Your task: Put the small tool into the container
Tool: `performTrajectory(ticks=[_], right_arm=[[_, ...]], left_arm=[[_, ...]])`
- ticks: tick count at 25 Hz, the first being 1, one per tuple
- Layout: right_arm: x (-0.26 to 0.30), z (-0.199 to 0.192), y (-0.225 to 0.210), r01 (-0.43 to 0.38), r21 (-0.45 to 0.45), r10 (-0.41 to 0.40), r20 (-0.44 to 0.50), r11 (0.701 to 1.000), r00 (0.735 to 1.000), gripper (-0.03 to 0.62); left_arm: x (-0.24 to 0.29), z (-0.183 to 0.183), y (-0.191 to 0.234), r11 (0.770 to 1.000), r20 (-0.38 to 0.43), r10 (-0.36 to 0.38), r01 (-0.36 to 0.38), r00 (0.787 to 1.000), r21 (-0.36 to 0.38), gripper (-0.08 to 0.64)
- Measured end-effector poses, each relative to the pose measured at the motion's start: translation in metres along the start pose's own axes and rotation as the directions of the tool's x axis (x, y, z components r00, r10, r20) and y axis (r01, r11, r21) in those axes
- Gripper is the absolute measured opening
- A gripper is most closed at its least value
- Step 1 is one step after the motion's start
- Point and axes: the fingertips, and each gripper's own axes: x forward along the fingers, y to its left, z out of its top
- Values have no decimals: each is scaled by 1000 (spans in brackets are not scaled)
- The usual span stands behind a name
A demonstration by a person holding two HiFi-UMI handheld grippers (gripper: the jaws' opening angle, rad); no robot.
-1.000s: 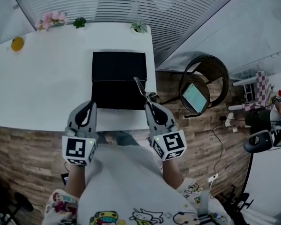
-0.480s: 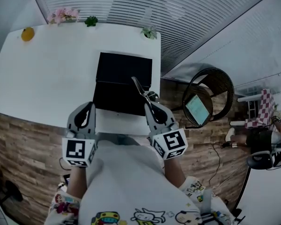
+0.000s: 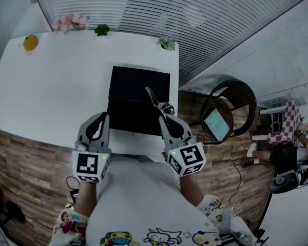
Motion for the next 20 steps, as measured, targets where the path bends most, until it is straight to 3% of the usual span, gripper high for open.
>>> performTrajectory(ticks=[8,20], right_arm=[[11,-1,2,-12,1,12,-30,1000,999,3],[24,-13,25,-113,-11,112,-102,994,988,3]], left_arm=[[5,-4,14,1000,-9,6,-6,1000,-5,5],[1,-11,21,999,-30,25,-26,999,-36,5]])
